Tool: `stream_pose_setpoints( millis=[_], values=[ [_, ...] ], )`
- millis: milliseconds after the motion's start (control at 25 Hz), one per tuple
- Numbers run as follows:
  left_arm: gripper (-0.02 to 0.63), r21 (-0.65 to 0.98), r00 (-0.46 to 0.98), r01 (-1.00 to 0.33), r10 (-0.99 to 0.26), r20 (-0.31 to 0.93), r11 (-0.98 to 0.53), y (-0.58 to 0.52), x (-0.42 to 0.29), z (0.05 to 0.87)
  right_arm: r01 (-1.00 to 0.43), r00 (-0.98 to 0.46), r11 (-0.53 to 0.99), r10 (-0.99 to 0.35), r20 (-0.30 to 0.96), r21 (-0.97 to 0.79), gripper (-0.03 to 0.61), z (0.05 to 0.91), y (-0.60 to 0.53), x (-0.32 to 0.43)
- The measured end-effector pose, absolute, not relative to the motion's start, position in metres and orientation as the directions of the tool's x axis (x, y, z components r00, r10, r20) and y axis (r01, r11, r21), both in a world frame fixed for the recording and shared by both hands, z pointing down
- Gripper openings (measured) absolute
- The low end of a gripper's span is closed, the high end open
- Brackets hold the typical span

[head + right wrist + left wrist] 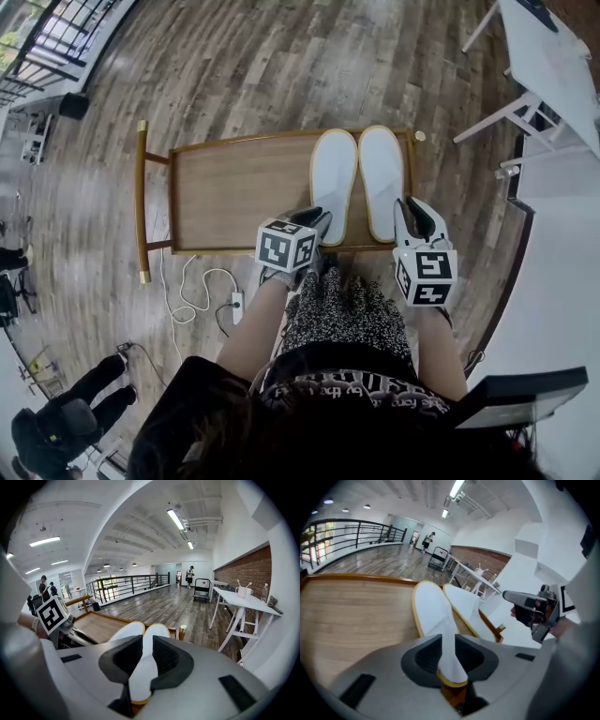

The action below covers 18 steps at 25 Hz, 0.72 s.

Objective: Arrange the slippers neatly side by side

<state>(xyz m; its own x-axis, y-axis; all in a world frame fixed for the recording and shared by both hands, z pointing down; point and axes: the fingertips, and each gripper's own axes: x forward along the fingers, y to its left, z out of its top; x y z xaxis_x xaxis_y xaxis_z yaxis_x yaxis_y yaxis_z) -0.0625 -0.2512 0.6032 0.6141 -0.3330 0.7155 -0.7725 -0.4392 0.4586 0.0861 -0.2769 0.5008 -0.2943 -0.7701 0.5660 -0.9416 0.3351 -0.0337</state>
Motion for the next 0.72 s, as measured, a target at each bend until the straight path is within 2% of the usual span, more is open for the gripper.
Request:
stream_pose_setpoints(
  millis=[80, 200, 520, 640, 720],
  values=[
    [0.083, 0.401, 0.541, -0.829, -0.375, 0.753, -0.390, -0.256, -0.090, 0.606, -0.942, -0.292, 0.334, -0.771, 0.565, -0.032, 0.067, 0.500, -0.276, 0.087],
    [0.083, 0.363, 0.493, -0.852, -0.345, 0.799, -0.376, -0.251, -0.109, 0.619, -0.943, -0.289, 0.331, -0.772, 0.566, -0.031, 0.067, 0.501, -0.275, 0.088],
    [0.083, 0.420, 0.573, -0.779, -0.256, 0.779, -0.466, -0.241, -0.063, 0.625, -0.941, -0.292, 0.337, -0.766, 0.572, -0.029, 0.067, 0.504, -0.270, 0.086],
    [0.083, 0.426, 0.577, -0.785, -0.281, 0.767, -0.449, -0.244, -0.067, 0.620, -0.943, -0.288, 0.333, -0.771, 0.568, -0.026, 0.067, 0.501, -0.271, 0.088],
    [0.083, 0.436, 0.592, -0.789, -0.343, 0.729, -0.433, -0.249, -0.077, 0.601, -0.944, -0.287, 0.329, -0.783, 0.552, -0.024, 0.049, 0.494, -0.271, 0.089]
  ],
)
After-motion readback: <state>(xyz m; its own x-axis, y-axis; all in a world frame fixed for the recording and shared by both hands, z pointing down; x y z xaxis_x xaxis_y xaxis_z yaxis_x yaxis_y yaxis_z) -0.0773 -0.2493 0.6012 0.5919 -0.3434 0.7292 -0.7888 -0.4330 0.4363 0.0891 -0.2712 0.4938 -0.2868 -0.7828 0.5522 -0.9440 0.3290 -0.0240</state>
